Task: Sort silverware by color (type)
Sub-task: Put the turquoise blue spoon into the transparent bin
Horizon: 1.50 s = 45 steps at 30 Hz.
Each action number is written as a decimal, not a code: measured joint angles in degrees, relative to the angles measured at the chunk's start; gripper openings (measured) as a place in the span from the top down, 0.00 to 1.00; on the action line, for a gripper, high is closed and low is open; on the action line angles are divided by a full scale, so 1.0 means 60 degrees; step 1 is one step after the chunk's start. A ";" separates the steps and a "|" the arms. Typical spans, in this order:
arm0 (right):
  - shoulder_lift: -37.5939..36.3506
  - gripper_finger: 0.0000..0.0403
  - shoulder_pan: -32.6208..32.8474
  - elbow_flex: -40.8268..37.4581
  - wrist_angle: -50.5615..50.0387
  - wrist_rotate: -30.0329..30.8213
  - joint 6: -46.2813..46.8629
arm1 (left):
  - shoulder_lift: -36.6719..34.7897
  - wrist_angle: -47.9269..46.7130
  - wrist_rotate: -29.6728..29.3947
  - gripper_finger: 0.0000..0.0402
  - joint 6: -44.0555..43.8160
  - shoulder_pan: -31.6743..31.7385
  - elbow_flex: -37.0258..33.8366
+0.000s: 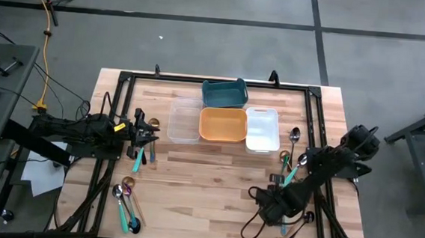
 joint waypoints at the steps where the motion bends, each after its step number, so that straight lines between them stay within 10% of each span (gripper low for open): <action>1: 0.0000 0.64 -0.0022 -0.0084 0.0031 0.0040 -0.0077 | 0.0000 0.0004 0.0003 0.67 0.0000 0.0000 0.0000; 29: 0.0852 0.65 -0.0253 -0.0389 0.0678 -0.0685 -0.0325 | 0.0000 0.0001 0.0002 0.67 0.0002 0.0000 0.0001; 35: 0.0831 0.83 -0.0411 -0.0385 0.0729 -0.0892 -0.0120 | 0.0000 0.0000 0.0003 0.67 0.0000 0.0000 0.0002; 45: 0.0490 0.83 -0.0735 -0.0230 0.0466 -0.0897 -0.0218 | 0.0002 0.0001 0.0002 0.67 0.0000 0.0000 0.0001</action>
